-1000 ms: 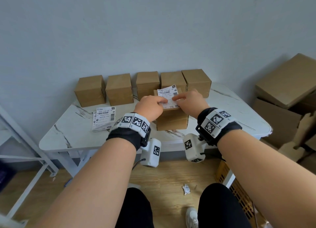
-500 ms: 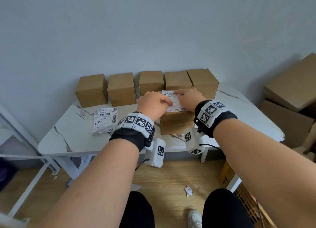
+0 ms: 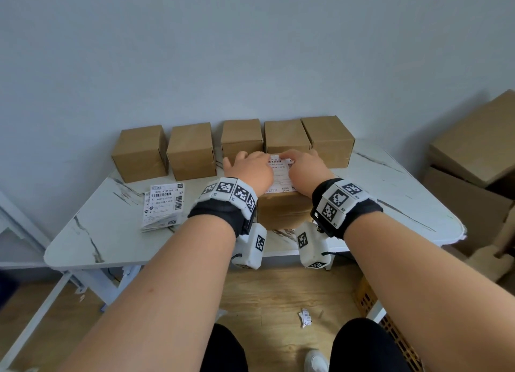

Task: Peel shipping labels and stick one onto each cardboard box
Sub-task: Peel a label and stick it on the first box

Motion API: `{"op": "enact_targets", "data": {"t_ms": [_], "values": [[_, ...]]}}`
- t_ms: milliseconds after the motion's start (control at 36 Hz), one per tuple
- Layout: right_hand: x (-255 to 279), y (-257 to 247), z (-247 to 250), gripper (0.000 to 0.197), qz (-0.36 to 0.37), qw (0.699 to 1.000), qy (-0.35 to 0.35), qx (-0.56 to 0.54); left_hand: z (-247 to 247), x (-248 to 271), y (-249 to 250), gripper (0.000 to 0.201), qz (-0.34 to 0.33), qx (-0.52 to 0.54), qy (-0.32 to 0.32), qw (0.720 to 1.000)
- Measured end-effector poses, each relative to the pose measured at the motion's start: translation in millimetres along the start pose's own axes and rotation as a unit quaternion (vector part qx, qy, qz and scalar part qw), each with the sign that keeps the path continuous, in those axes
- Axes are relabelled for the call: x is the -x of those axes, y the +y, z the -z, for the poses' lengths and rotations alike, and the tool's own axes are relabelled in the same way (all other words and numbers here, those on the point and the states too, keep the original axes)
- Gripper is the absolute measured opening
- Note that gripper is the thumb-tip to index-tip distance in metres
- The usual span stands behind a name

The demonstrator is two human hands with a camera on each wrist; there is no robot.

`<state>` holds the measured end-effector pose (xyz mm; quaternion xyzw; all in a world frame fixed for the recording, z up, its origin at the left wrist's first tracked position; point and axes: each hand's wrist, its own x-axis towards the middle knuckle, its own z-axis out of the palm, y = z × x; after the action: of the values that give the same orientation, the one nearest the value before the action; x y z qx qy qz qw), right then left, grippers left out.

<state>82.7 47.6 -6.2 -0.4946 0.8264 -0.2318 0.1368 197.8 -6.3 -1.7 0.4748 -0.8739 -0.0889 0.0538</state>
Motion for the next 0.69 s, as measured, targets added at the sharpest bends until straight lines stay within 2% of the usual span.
{"op": "enact_targets", "data": {"t_ms": [194,306,500,694], "values": [[9,-4,6,0.066,0.05,0.993,-0.002,0.106,-9,4,0,0.055,0.011,0.039,-0.001,0.999],[9,-6,6,0.067,0.027,0.994,-0.015,0.109,-10,3,-1,0.056,0.01,0.047,-0.005,0.999],[8,-8,4,0.058,-0.018,0.995,0.005,0.099,-10,6,1,0.051,0.022,0.059,-0.012,0.998],[13,-6,3,0.051,-0.003,0.994,0.034,0.102,-10,5,2,0.051,0.035,0.058,-0.024,0.997]]}}
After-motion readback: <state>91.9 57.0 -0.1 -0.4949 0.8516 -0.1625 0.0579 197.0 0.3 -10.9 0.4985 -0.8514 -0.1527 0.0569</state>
